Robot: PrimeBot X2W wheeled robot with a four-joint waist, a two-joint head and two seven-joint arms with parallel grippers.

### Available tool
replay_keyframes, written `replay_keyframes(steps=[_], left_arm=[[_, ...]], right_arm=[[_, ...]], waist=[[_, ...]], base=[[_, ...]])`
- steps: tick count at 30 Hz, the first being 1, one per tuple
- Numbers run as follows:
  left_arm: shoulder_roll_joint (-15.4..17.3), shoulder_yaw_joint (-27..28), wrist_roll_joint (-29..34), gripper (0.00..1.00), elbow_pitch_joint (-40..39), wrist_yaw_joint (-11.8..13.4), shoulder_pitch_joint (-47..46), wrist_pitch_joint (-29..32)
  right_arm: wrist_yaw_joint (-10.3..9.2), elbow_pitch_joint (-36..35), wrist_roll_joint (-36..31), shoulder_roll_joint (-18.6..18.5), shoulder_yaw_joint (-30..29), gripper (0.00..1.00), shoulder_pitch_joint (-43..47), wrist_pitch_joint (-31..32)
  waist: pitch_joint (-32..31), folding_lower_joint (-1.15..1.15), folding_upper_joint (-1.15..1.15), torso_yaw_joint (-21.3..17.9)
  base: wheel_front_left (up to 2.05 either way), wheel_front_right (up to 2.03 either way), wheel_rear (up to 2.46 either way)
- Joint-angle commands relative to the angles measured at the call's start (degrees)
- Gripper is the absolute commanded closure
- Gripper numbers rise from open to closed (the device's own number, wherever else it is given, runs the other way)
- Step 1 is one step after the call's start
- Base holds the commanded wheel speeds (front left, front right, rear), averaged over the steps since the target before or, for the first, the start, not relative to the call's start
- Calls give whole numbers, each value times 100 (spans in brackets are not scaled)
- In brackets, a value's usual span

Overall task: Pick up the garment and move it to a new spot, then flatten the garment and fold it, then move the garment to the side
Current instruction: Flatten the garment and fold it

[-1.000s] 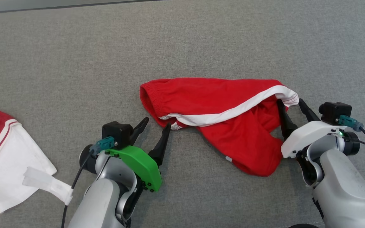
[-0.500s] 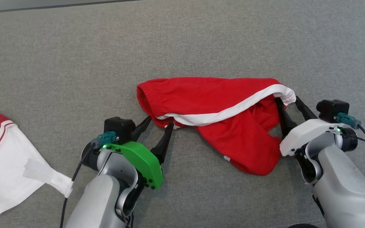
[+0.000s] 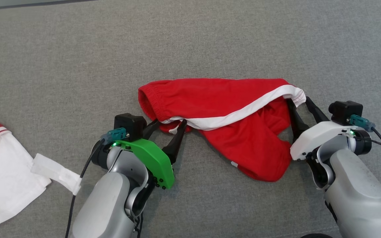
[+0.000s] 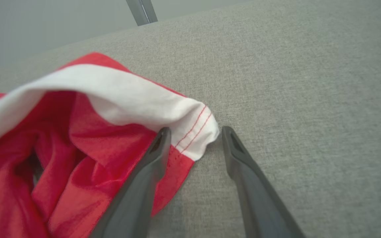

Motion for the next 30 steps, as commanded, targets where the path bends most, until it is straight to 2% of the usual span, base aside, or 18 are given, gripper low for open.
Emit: replay_keyframes(steps=[1,6,13,19,22,23,27,29,30], left_arm=[[19,-20,-9,0,26,-8,-93,-39],[60,-145,-96,0,58,-33,-125,-70],[77,-234,-159,0,141,-43,-116,-179],[78,-278,-196,0,185,-42,-143,-239],[74,-301,-216,0,207,-41,-175,-269],[72,-306,-217,0,214,-41,-188,-287],[49,-349,-267,0,279,-42,-205,-343],[35,-377,-282,6,336,-42,-220,-370],[28,-392,-296,16,371,-42,-224,-389]], right_arm=[[-2,20,36,-19,22,22,-49,-47],[-2,53,73,-45,85,33,-54,-95],[-2,86,144,-68,176,35,-88,-126],[-2,120,207,-117,183,41,-104,-151],[-2,158,224,-123,174,46,-126,-162],[-2,175,234,-113,172,51,-133,-167],[-2,262,256,-69,186,55,-131,-200],[-2,329,251,-51,212,56,-145,-188],[-2,363,255,-35,236,61,-157,-178]], waist=[[-4,0,0,-4],[-18,0,0,-12],[-78,0,0,-14],[-101,0,0,0],[-94,0,0,2],[-89,0,0,1],[-99,0,0,3],[-115,0,0,0],[-126,0,0,-4]], base=[[0,0,0],[0,0,0],[0,0,0],[0,0,0],[0,0,0],[0,0,0],[0,0,0],[0,0,0],[0,0,0]])
